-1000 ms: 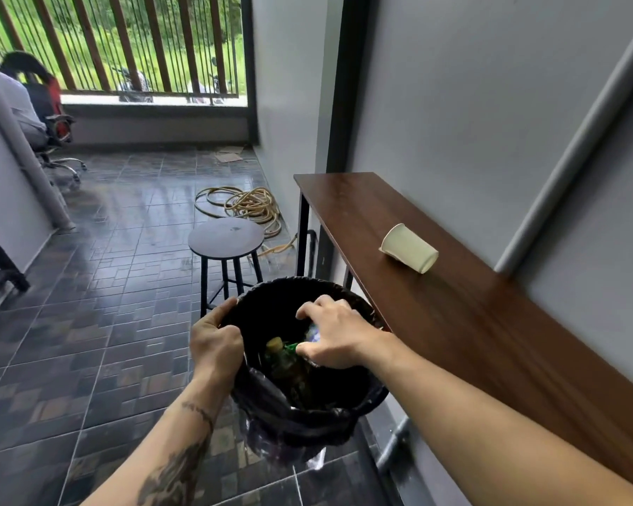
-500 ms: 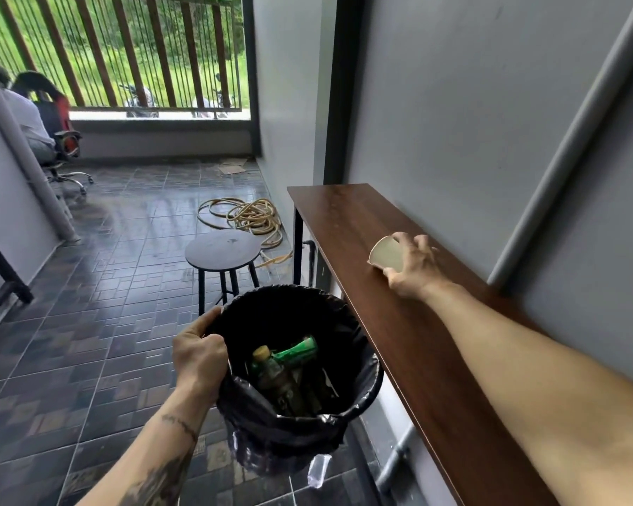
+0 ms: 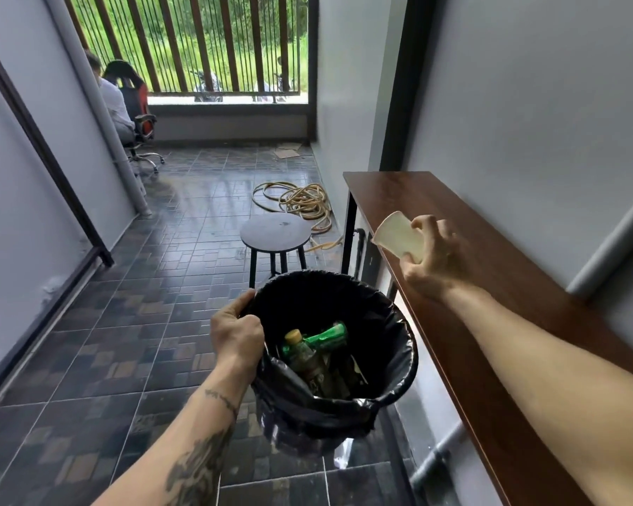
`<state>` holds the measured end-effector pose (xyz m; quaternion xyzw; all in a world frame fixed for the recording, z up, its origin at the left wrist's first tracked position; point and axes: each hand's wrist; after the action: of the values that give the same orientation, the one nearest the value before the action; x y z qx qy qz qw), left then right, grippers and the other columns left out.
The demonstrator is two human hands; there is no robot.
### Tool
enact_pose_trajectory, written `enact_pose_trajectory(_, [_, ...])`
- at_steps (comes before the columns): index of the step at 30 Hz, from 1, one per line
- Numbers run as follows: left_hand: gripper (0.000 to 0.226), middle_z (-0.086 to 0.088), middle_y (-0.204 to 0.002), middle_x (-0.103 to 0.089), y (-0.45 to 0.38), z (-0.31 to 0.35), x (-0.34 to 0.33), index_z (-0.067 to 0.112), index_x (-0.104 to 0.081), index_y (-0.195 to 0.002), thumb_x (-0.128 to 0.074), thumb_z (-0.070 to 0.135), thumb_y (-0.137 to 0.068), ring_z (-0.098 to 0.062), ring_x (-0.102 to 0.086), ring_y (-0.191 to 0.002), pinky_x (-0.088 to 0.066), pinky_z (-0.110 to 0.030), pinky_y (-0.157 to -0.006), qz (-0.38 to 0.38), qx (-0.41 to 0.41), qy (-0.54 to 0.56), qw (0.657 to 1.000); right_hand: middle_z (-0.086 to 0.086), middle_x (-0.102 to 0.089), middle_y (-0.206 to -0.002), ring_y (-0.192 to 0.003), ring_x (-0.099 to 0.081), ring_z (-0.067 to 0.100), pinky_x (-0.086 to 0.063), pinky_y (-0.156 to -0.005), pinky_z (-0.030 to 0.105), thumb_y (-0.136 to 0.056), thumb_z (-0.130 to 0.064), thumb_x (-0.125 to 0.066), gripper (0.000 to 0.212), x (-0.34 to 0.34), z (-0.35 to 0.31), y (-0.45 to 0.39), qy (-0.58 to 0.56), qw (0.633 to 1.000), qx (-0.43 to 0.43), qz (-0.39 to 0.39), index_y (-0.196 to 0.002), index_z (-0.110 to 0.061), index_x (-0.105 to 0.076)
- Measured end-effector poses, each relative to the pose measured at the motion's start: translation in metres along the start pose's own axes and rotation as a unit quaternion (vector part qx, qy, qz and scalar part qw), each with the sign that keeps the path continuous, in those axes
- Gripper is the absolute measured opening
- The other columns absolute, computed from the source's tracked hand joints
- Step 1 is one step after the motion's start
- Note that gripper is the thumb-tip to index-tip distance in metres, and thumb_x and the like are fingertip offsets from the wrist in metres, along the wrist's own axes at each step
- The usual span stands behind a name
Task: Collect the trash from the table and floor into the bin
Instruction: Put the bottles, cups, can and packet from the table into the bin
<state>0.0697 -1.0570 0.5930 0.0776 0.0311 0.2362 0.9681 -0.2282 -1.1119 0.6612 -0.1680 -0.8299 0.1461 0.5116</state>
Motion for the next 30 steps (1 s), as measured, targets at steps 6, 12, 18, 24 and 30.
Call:
enact_pose_trajectory(6, [0.056,0.001,-0.100,-0.079,-0.003,0.006,0.039,0.020,-0.078,-0.104,-0.050,-0.020,-0.078,-0.017,-0.075,-0.091,-0.062,-0.030,-0.082,0.027,-0.004,0.020,0.999,0.000,-0.048,-0.113,-0.097,-0.056,0.025,-0.051,-0.083,0.041,-0.076,-0.029,-0.061,0.043,-0.039,-0.093,0.036,-0.032,0.967,0.129,-0.216,-0.113,-0.029,-0.040])
enact_pose_trajectory(12, [0.054,0.012,-0.083,-0.079,-0.010,0.008,0.107,0.029,-0.079,-0.081,-0.048,-0.014,-0.074,-0.016,-0.075,-0.087,-0.061,-0.032,-0.086,0.056,-0.011,0.032,0.998,0.005,-0.048,-0.133,-0.119,-0.050,0.028,-0.043,-0.103,0.045,-0.083,-0.037,-0.064,0.059,-0.082,-0.160,0.093,-0.005,0.944,0.116,-0.309,-0.136,-0.028,-0.038])
enact_pose_trajectory(18, [0.069,0.012,-0.091,-0.080,-0.021,0.003,0.211,0.051,-0.078,-0.076,-0.048,-0.011,-0.072,-0.020,-0.075,-0.098,-0.059,-0.038,-0.093,0.046,-0.016,0.035,0.998,0.001,-0.045,-0.144,-0.130,-0.043,0.028,-0.038,-0.108,0.045,-0.084,-0.044,-0.060,0.065,-0.090,-0.225,0.142,0.044,0.957,0.100,-0.270,-0.142,-0.028,-0.037])
enact_pose_trajectory(24, [0.057,0.008,-0.107,-0.074,-0.021,0.007,0.320,0.018,-0.075,-0.119,-0.047,-0.011,-0.080,-0.015,-0.069,-0.106,-0.054,-0.030,-0.100,0.058,-0.007,0.001,0.998,-0.001,-0.042,-0.144,-0.133,-0.039,0.027,-0.035,-0.109,0.048,-0.085,-0.044,-0.057,0.060,-0.111,-0.286,0.212,0.068,0.966,0.058,-0.242,-0.140,-0.029,-0.040])
enact_pose_trajectory(30, [0.057,0.001,-0.123,-0.068,-0.012,0.004,0.389,0.010,-0.069,-0.129,-0.041,-0.012,-0.084,-0.015,-0.061,-0.117,-0.044,-0.019,-0.096,0.078,0.003,-0.042,0.996,0.009,-0.035,-0.149,-0.135,-0.038,0.034,-0.035,-0.111,0.046,-0.086,-0.043,-0.057,0.065,-0.144,-0.311,0.271,0.018,0.942,-0.088,-0.324,-0.145,-0.027,-0.034])
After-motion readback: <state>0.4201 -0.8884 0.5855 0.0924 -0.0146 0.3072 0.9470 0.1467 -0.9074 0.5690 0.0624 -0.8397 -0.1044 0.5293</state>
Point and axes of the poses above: each hand's wrist, its own y-axis away from the middle knuckle, its own x-axis out of the back of the hand, z = x × y
